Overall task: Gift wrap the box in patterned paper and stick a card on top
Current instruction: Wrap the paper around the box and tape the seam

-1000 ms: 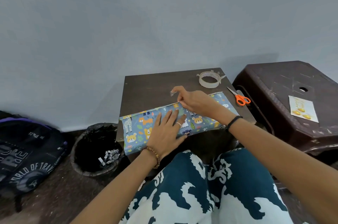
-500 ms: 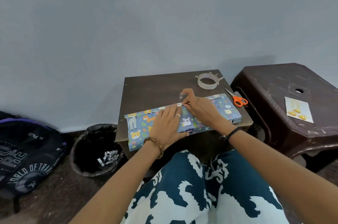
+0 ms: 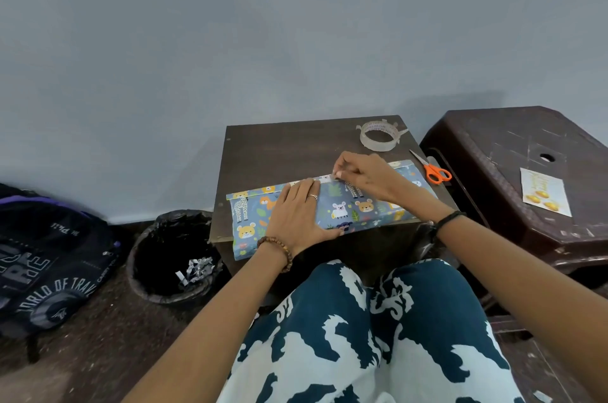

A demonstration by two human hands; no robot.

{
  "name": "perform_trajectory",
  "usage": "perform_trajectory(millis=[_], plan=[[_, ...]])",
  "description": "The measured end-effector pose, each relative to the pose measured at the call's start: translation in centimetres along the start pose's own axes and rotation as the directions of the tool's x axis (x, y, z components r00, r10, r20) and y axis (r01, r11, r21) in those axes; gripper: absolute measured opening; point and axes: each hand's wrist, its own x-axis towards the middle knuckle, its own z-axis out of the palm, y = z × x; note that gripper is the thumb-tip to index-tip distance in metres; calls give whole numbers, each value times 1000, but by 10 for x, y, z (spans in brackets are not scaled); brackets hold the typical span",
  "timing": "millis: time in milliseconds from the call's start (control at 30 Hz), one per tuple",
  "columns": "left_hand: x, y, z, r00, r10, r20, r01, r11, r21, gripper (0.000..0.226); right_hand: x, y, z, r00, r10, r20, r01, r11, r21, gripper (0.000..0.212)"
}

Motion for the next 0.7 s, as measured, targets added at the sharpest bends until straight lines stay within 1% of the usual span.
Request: perform_trajectory(millis=[67,100,200,433,533,600,700], plan=[[0,-1,1,1000,-6,-9,6,1000,-22,107,2,-4,-3,999,37,17,-37,999,-4,9],[0,-1,1,1000,-8,-11,7,1000,-27,105,3,-6,-4,999,42,28,-41,998,-38,13],[0,-2,2,1000,-5,-6,5,1000,-5,110,5,-15,-6,997,49,59,-39,986,-161,20],[0,-1,2,1000,-16,2,16,1000,-21,115,11,-23,-8,998,54,42,-41,960,-277,27],[0,-2,2,1000,-17,13,17,1000,-24,117,13,-22,-9,998,45,47,-28,948,-316,27],[0,-3,2,1000,-10,25,10,1000,-21,113,14,-21,-9,998,46,43,-29,942,-333,25],[0,-4,3,1000,12,8,-12,1000,18,111,15,-20,-8,998,48,29,-34,935,-354,21]])
